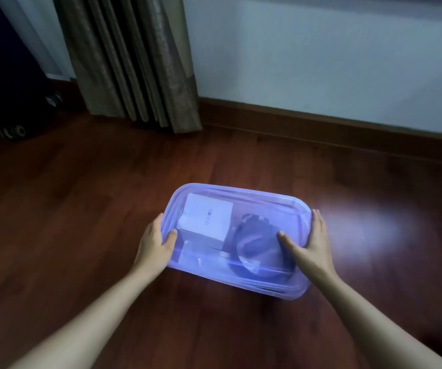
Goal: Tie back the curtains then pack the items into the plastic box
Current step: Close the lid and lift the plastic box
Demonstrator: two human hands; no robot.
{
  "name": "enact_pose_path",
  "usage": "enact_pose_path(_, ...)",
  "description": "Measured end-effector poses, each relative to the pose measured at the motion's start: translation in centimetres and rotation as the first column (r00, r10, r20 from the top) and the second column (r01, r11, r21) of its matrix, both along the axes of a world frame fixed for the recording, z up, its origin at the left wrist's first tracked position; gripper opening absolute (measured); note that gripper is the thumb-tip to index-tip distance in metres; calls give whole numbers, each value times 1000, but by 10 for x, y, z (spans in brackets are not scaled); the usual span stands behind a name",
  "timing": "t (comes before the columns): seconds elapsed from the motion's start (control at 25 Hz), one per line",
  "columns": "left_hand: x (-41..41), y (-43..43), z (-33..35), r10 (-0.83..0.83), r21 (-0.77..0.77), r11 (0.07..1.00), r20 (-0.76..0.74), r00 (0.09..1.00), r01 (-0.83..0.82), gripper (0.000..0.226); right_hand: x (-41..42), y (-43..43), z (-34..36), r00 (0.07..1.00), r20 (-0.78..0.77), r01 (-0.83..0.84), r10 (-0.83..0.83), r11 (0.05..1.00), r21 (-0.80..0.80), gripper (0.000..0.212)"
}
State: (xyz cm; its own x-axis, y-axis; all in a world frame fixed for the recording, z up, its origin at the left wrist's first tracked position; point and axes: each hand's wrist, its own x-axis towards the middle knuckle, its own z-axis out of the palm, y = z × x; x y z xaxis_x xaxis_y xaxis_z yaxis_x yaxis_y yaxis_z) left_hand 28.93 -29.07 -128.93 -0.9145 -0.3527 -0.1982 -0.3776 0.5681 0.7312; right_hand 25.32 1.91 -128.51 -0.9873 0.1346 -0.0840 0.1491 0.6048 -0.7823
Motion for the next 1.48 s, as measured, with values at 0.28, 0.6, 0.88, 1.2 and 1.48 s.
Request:
enact_pose_path(0.28,-7,4,2,-14,-14,1000,40,999,14,33,12,4,-19,991,73,119,-112,988,-100,91)
enact_pose_path(0.6,-79,-5,6,-35,265,964,113,993,4,49,-30,13,-18,951,227,248,-210,956,-157,56)
enact_pose_path(0.88,-98,-3,-3,-48,66,997,135,990,39,35,-44,17,-32,935,263,290,-240,941,-173,68)
enact_pose_path(1.2,-96,-1,-7,-59,44,998,149,987,53,41,-46,16,-31,964,196,195,-179,979,-64,44)
enact_pose_path(1.48,-96,-12,-15,-34,-4,999,65,997,34,40,-49,20,-36,970,169,183,-176,983,-26,47)
